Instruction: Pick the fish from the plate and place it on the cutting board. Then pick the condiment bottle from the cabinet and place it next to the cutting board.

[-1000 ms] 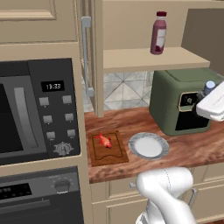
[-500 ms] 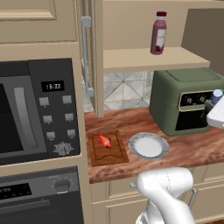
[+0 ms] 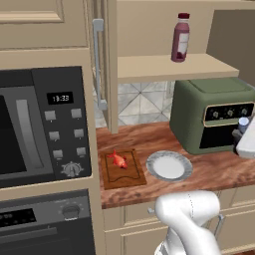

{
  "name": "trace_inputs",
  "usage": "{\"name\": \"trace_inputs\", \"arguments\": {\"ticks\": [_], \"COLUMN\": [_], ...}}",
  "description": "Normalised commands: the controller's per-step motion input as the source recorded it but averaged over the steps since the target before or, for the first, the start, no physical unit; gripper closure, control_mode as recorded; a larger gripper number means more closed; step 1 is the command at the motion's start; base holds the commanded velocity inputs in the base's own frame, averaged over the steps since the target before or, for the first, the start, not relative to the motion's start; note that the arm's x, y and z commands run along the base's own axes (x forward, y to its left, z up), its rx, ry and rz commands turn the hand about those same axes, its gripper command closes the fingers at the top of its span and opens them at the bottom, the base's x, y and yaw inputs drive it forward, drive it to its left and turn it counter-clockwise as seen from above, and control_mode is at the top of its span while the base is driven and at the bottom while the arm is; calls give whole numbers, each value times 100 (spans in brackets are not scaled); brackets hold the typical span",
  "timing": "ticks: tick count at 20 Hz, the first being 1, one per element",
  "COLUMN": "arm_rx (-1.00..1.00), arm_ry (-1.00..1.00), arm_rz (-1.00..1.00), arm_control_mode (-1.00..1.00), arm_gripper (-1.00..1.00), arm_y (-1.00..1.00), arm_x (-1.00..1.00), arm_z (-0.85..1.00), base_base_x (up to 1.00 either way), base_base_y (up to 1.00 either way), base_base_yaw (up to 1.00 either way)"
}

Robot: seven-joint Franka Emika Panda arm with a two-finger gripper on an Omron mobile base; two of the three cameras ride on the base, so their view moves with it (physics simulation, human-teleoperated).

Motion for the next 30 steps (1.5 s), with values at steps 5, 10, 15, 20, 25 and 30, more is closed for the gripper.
{"name": "trace_inputs", "arguments": {"ticks": [5,10,15,20,25,30], "arm_rx": [-1,4,14,20,20,7], "arm_ry": [8,3,0,0,0,-1], "arm_rz": [0,0,0,0,0,0], "arm_control_mode": [-100,-100,-100,-100,-100,-100], "arm_gripper": [100,100,100,100,100,100], "arm_y": [-4,-6,-17,-18,-21,-23], "arm_x": [0,0,0,0,5,9], "arm_z": [-48,-43,-47,-49,-37,-17], "base_base_x": [0,0,0,0,0,0], "base_base_y": [0,0,0,0,0,0], "base_base_yaw": [0,0,0,0,0,0]}}
